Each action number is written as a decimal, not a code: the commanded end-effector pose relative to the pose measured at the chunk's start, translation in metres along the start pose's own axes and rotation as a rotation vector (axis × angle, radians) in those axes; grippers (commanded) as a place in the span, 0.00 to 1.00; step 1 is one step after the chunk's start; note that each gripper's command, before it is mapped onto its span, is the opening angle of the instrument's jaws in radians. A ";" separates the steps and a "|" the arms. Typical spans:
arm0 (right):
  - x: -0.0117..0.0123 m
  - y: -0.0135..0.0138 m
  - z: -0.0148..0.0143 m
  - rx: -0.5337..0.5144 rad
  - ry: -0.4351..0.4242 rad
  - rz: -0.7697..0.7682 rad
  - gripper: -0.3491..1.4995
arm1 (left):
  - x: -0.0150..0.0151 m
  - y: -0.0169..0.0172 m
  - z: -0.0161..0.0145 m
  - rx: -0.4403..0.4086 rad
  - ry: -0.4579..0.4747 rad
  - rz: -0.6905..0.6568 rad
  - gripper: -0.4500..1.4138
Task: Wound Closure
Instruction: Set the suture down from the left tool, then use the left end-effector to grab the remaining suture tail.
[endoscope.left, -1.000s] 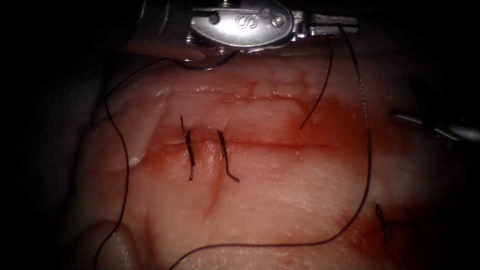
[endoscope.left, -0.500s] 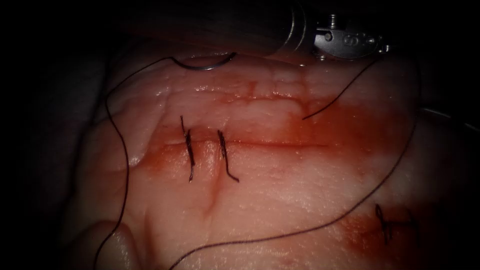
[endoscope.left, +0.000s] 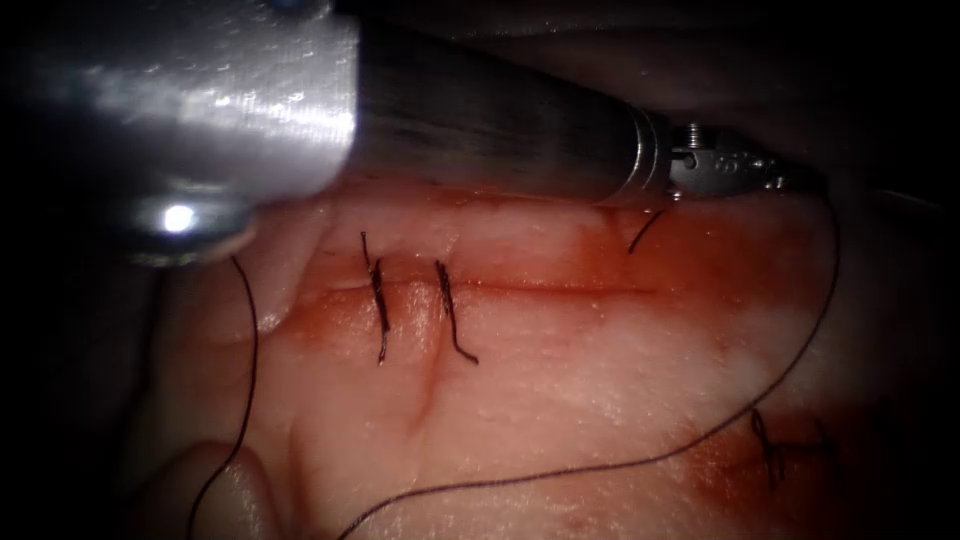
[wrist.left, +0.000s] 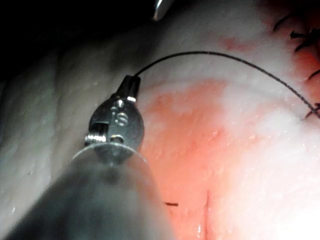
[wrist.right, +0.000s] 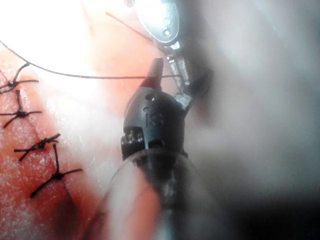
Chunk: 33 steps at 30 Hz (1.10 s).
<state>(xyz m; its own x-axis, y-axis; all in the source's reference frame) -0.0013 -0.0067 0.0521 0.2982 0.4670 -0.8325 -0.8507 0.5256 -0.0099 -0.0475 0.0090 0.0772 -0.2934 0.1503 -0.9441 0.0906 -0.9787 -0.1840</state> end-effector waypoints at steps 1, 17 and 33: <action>-0.0001 -0.0007 0.0005 0.004 0.010 0.003 0.86 | -0.0006 -0.0001 0.0007 -0.017 -0.018 -0.013 0.25; 0.0006 -0.0043 0.0018 0.028 0.038 0.002 0.94 | 0.0044 0.0003 -0.0070 -0.066 -0.034 -0.150 0.96; 0.0017 -0.0116 0.0032 0.196 0.060 0.023 0.94 | 0.0053 0.0112 -0.0237 0.100 -0.182 -0.169 0.54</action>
<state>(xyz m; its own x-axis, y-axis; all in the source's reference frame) 0.0095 -0.0094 0.0521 0.2513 0.4397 -0.8623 -0.7539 0.6477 0.1106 -0.0240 0.0012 0.0630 -0.4796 0.2908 -0.8279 -0.0780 -0.9539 -0.2899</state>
